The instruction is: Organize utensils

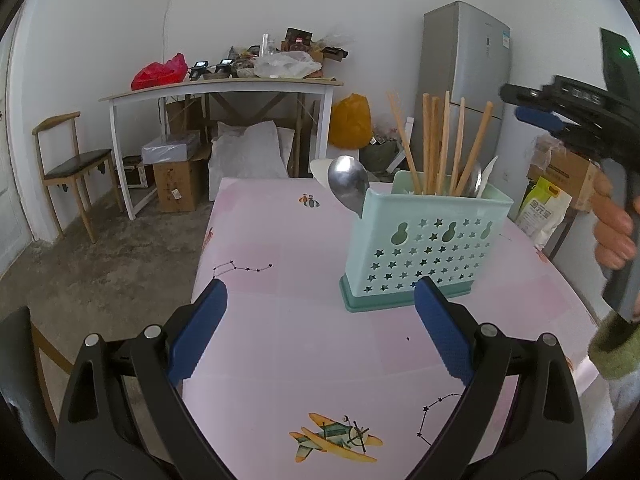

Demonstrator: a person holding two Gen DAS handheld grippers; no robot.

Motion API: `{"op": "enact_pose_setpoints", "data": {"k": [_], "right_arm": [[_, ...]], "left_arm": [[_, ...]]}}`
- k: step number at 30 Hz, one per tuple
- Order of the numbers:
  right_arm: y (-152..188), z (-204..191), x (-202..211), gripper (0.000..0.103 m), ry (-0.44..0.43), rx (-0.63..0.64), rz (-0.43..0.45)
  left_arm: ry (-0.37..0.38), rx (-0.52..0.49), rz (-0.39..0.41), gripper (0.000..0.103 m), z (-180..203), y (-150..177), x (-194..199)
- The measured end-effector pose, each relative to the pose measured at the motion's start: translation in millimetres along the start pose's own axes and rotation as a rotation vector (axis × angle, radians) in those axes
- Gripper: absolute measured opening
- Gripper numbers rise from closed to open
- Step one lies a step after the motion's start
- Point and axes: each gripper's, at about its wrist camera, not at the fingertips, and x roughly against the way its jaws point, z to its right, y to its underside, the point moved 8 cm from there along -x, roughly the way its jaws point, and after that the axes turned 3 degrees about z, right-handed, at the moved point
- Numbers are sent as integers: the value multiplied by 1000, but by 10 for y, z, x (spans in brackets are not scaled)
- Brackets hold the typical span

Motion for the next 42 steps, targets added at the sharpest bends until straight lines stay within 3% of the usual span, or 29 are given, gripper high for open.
{"op": "enact_pose_setpoints", "data": {"k": [6,21,42], "right_arm": [[256,153,197,56,14,-56,-49],[814,447,241,70,16,-171,-191],[909,508,204,73,18,-167,-234]], "left_arm": [[2,-2,-4,91,9,20,5],[4,-28,-4,91,53,15,-6],[27,-40,-1,91,99,-1,-24]]}}
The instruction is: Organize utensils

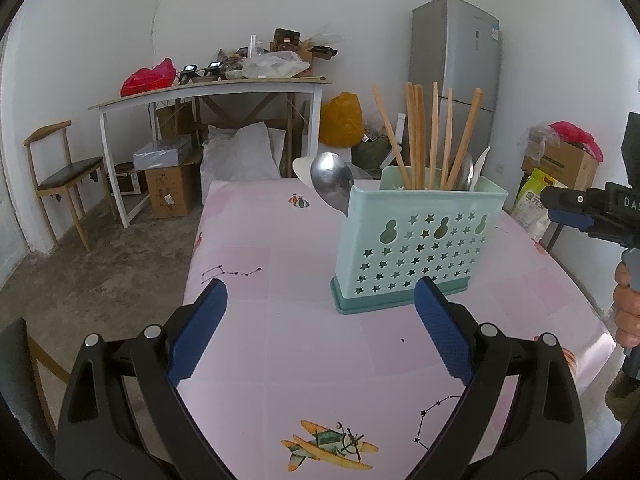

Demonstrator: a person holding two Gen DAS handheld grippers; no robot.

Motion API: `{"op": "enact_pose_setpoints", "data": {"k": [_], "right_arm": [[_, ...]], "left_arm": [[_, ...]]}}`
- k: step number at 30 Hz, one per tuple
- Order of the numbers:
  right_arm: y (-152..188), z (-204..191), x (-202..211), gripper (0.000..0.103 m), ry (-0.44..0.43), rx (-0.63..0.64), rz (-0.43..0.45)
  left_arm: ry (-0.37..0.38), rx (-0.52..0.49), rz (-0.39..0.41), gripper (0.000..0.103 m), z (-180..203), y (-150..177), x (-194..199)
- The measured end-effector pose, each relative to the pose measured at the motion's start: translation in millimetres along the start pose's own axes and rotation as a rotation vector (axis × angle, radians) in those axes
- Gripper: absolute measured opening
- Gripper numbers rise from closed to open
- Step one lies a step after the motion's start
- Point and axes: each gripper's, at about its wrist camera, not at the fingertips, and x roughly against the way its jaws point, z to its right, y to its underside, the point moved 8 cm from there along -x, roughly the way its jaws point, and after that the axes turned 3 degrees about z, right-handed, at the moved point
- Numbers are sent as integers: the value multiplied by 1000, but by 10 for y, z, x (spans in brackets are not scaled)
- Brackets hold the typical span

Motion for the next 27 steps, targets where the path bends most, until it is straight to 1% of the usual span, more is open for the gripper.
{"op": "enact_pose_setpoints", "data": {"k": [6,14,19,23,27], "right_arm": [[-47,68,-70,73,1,3,-6],[-83,234,-105,73,-15,-33,-4],[-83,427,-142,73,-12,-95,-8],[-87,563,-145,73,-48,-160,-2],[-76,646,-163,73,-61,-203,-1]], "left_arm": [[27,4,13,91,-11,-36,-86],[55,18,21,91,-17,-72,-215],[84,26,33,91,11,-117,-329],[108,28,40,91,30,-156,-423],[125,28,46,91,47,-197,-486]]}}
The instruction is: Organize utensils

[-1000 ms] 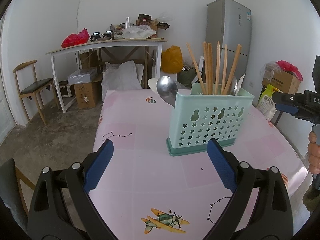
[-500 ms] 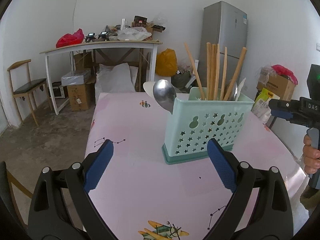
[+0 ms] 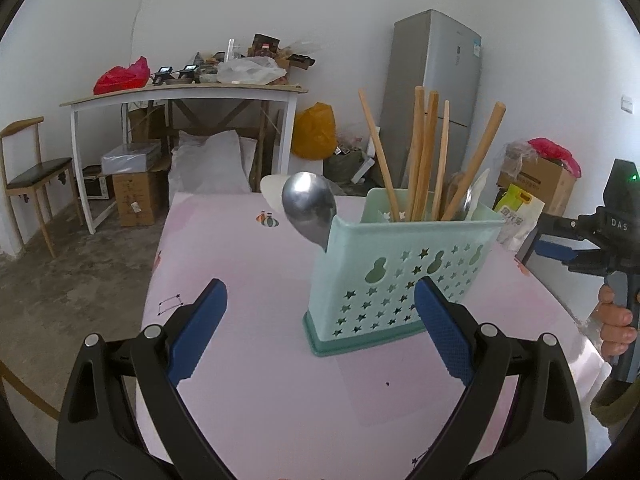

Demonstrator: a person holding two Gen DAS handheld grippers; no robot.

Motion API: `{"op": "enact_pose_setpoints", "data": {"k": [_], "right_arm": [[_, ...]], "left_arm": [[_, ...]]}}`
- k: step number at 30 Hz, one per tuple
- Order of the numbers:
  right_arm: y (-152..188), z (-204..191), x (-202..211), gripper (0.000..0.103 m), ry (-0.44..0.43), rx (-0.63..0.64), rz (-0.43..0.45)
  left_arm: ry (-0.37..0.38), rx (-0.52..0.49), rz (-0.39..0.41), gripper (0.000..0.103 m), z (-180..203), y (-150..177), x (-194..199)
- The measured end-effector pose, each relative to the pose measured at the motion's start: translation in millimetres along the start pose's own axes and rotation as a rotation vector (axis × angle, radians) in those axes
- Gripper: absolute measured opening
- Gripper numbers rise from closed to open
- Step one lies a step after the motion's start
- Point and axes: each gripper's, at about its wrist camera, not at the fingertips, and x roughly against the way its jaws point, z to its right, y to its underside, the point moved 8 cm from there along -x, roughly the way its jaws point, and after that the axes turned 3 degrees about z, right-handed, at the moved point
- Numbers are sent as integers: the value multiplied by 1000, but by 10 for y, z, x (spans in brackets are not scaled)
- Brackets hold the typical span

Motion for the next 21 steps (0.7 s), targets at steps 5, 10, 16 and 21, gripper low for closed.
{"op": "enact_pose_setpoints", "data": {"k": [5,10,16,21], "right_arm": [[12,12,-20,73,-57,-42,-13],[14,-49,-141,73,-113,-50,-50],[-11,-120,-303,73,-186,-49,-85],[4,-183,-397,73,-229,-56,-106]], "left_arm": [[47,-23,7,91,116,-25,-52],[98,-54,14,91,260,-40,-131],[143,-26,-2,91,284,-66,-273],[190,-7,-17,91,308,-108,-359]]}}
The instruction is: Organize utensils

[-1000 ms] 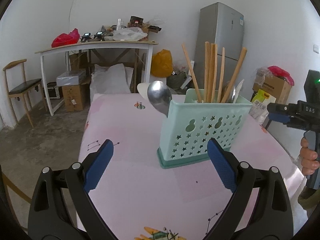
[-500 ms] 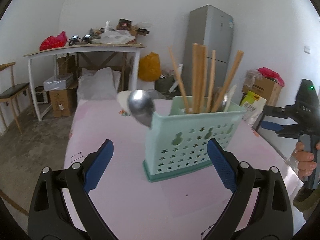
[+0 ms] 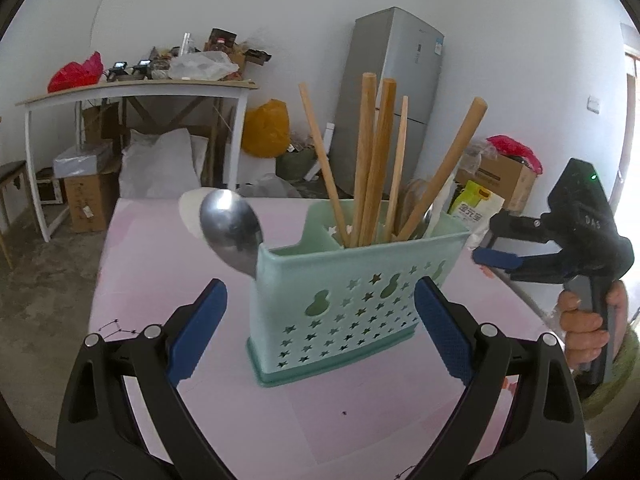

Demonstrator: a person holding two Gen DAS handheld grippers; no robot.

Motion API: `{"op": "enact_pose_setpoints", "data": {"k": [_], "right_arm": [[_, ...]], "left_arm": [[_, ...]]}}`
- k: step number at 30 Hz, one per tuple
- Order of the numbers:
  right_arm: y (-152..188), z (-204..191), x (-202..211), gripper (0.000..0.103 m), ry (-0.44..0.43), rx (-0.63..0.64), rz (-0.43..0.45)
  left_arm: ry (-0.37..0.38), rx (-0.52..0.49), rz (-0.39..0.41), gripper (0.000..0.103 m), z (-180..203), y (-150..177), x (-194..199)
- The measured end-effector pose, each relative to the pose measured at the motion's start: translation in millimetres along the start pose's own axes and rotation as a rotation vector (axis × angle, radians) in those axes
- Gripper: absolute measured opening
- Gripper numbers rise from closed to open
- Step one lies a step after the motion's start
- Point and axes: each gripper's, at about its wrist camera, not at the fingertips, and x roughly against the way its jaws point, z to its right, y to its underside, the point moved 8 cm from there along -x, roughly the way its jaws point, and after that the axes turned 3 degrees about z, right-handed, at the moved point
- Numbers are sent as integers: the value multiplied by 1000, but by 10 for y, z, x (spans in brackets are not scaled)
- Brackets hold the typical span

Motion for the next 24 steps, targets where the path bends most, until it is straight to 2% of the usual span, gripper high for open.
{"op": "enact_pose_setpoints", "data": {"k": [5,8,17,24], "right_arm": [[34,-33,-102,73,-16,11,-30],[8,27,-92,73,-3,-1,-15],[60,-30,-199,73,-44,-16,-56],[4,36,-97,73,-27,-45,-28]], "left_arm": [[30,3,-12,91,27,-34,-106],[42,-1,-21,91,54,-31,-154],[47,18,-24,91,66,-28,-180],[39,4,-25,91,62,-12,-164]]}}
